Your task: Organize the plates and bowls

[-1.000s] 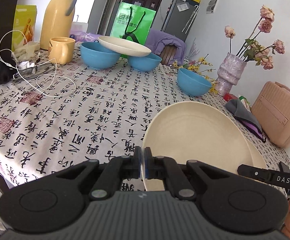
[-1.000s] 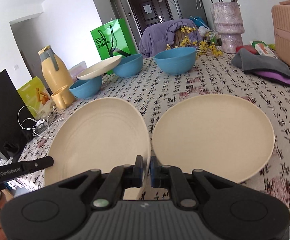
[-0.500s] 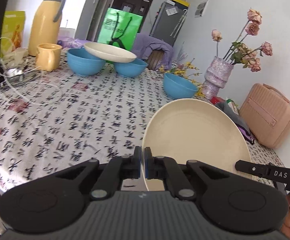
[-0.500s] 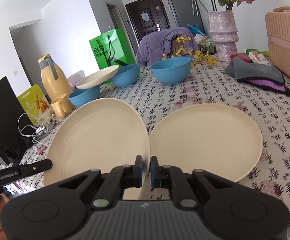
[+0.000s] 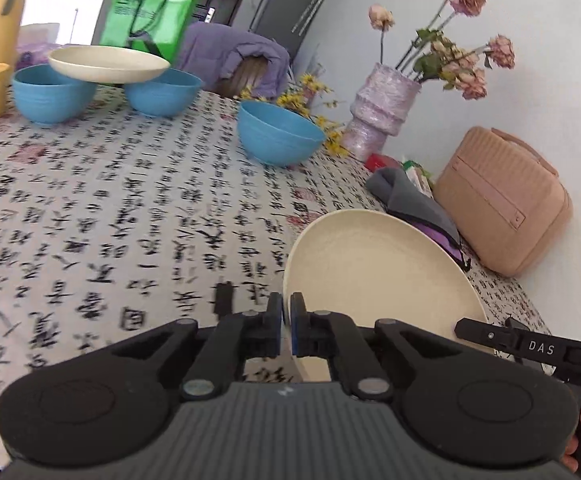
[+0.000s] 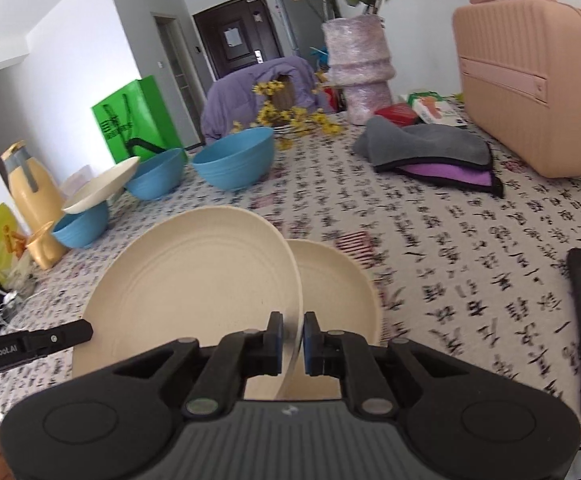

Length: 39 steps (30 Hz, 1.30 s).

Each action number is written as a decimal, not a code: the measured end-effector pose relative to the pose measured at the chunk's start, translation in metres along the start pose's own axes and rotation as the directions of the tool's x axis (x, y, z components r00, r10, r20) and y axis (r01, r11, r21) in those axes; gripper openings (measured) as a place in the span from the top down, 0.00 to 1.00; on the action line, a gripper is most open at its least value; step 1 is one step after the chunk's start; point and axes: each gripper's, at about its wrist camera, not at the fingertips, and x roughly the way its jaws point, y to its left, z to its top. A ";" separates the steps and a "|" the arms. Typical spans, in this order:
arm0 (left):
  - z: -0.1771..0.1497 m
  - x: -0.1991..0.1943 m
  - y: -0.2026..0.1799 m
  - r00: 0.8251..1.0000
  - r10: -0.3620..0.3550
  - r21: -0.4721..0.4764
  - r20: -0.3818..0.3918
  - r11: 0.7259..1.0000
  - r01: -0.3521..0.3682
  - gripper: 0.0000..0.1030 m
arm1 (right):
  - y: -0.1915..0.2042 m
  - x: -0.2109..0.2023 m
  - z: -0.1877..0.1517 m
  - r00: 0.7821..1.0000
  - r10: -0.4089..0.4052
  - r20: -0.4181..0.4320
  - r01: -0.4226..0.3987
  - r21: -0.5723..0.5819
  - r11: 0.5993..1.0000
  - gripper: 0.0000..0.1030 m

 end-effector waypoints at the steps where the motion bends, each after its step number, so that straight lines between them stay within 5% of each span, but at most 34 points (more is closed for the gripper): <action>1: 0.001 0.006 -0.004 1.000 -0.002 0.005 -0.006 1.000 0.002 0.96 | -0.005 0.002 0.001 1.000 -0.012 -0.001 0.012 0.003 1.000 0.90; 12: 0.000 0.041 -0.014 0.998 -0.009 0.023 -0.067 1.000 0.010 0.95 | -0.018 0.020 0.007 0.992 -0.123 0.014 0.124 -0.107 0.986 0.87; 17: 0.000 0.037 -0.015 0.998 -0.010 0.028 -0.054 1.000 0.011 0.94 | -0.004 0.022 0.004 0.988 -0.154 0.023 0.156 -0.210 0.965 0.71; 21: 0.001 0.032 -0.014 0.999 0.005 0.039 -0.035 0.999 -0.004 0.92 | 0.003 0.024 0.001 0.986 -0.164 0.011 0.161 -0.277 0.947 0.71; 24: 0.001 0.027 -0.014 1.000 -0.015 0.046 -0.020 0.999 0.016 0.82 | 0.005 0.022 0.000 0.986 -0.164 0.010 0.160 -0.286 0.945 0.69; 26: 0.001 0.022 -0.016 1.000 -0.024 0.064 -0.003 0.998 0.024 0.63 | 0.005 0.017 0.002 0.985 -0.173 0.028 0.174 -0.278 0.945 0.60; 32: -0.003 -0.005 -0.019 0.997 -0.006 0.138 0.075 0.990 -0.005 0.56 | 0.012 -0.005 0.004 0.982 -0.161 0.100 0.182 -0.260 0.948 0.53; 36: -0.013 -0.034 -0.012 0.988 0.027 0.187 0.149 0.981 -0.055 0.45 | 0.029 -0.013 -0.005 0.987 -0.107 0.116 0.135 -0.267 0.954 0.50; 39: -0.027 -0.061 0.001 0.970 0.101 0.206 0.223 0.967 -0.148 0.24 | 0.050 -0.020 -0.019 0.991 -0.034 0.128 0.069 -0.281 0.957 0.48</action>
